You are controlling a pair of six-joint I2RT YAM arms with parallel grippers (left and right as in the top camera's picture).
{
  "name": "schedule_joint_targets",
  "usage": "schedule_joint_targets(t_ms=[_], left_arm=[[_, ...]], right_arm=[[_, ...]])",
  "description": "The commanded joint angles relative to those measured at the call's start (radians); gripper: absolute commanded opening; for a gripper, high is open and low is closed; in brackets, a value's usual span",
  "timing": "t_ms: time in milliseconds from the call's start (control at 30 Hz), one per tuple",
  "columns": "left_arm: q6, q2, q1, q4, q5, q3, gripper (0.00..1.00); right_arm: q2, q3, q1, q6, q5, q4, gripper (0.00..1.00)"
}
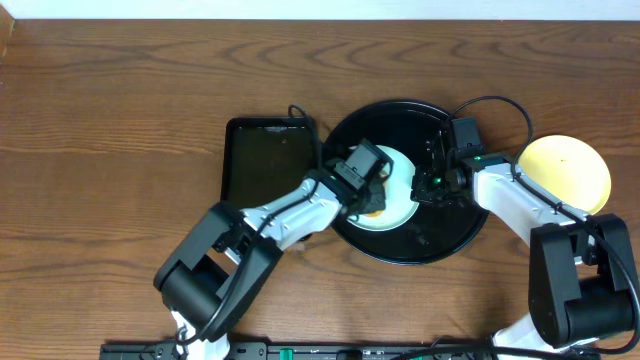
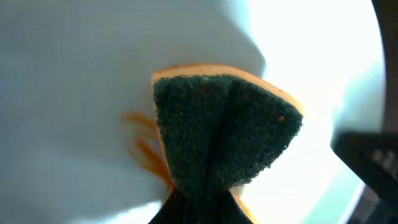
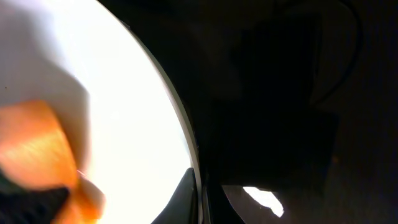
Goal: Clean dirty plates on tray and stack at the side
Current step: 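Scrub the pale green plate with the sponge in the left gripper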
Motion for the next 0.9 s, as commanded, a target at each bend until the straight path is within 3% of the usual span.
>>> schedule_joint_targets(t_ms=[0, 400, 500, 667, 867], left_arm=[[0.049, 0.031, 0.060, -0.031, -0.103, -0.019, 0.08], [0.049, 0.019, 0.156, 0.123, -0.083, -0.013, 0.08], [0.103, -0.021, 0.156, 0.166, -0.083, -0.006, 0.08], [0.180, -0.136, 0.163, 0.161, -0.087, -0.004, 0.08], [0.180, -0.230, 0.220, 0.073, -0.159, -0.004, 0.08]], right_arm=[[0.003, -0.006, 0.006, -0.006, 0.007, -0.004, 0.01], [0.003, -0.006, 0.006, -0.006, 0.007, -0.016, 0.01], [0.003, -0.006, 0.006, -0.006, 0.008, -0.019, 0.01], [0.003, -0.006, 0.006, -0.006, 0.027, -0.019, 0.01], [0.003, -0.006, 0.006, -0.006, 0.030, -0.016, 0.01]])
